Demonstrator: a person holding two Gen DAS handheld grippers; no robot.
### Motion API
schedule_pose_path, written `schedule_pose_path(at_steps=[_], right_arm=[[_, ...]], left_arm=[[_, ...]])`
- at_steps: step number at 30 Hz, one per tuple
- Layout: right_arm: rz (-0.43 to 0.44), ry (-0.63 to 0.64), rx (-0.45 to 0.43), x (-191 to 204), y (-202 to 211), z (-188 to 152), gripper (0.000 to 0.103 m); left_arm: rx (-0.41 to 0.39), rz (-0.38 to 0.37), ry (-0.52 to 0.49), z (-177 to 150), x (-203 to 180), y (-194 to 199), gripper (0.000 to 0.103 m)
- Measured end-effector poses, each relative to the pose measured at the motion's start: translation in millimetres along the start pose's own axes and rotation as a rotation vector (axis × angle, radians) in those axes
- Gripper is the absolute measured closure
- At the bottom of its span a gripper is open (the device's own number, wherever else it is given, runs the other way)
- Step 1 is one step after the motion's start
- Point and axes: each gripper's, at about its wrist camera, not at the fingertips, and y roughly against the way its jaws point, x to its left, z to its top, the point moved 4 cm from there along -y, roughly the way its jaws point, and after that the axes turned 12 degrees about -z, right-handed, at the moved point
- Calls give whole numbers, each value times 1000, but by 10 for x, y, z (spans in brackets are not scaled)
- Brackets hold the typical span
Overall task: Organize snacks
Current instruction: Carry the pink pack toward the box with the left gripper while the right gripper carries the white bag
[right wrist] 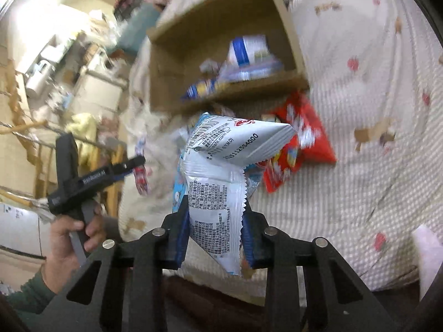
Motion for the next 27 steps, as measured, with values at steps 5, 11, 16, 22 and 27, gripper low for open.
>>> schedule_pose_path(at_steps=[5,11,16,22,27], right_arm=[[14,-14,-93,27,196,347,70],[17,-25,-140,134,126,876,70],[12,-32,-151,159,-44,1216,70],[-22,-75,-171,58,-218,1528,70],[-48,-138,-149,-127,-485,1656,70]], left_arm=[[-50,5,-83,328,-301,135,52],[-84,28,-155,707,-550,147,52],[-83,50,-208,940,-672,-35,52],[-71,55,-212,1130,-720,-349,52],[-91,84,-254,1218,-738,-597,52]])
